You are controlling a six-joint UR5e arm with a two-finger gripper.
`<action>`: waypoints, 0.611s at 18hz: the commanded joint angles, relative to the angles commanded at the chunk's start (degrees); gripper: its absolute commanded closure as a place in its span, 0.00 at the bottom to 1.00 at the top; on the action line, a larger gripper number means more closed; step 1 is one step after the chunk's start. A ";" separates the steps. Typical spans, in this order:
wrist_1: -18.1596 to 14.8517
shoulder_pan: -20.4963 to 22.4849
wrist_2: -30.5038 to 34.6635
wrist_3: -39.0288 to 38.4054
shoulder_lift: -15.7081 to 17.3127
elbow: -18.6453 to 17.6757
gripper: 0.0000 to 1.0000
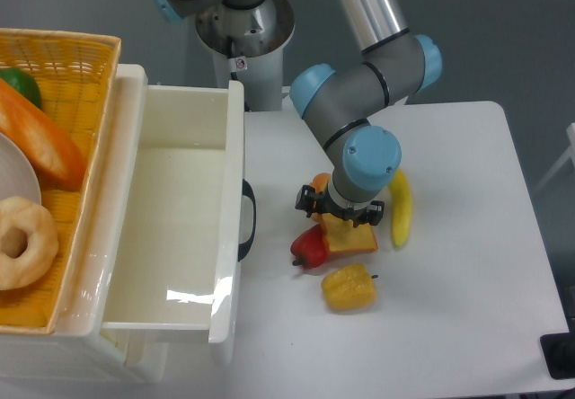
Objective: Pick up the bread slice
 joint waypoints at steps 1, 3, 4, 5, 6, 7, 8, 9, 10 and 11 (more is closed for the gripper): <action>0.00 0.00 -0.09 0.00 0.18 0.18 0.51; 0.00 0.00 0.00 0.09 0.09 0.44 0.76; 0.00 0.00 0.00 0.17 0.09 0.44 0.89; 0.00 0.09 0.00 0.17 0.09 0.44 1.00; -0.09 0.18 0.00 0.17 0.18 0.44 1.00; -0.09 0.26 -0.09 0.17 0.18 0.53 1.00; -0.17 0.35 -0.17 0.17 0.18 0.70 1.00; -0.35 0.44 -0.18 0.17 0.27 0.97 1.00; -0.44 0.61 -0.35 0.17 0.44 1.06 1.00; -0.44 0.79 -0.35 0.17 0.79 1.14 1.00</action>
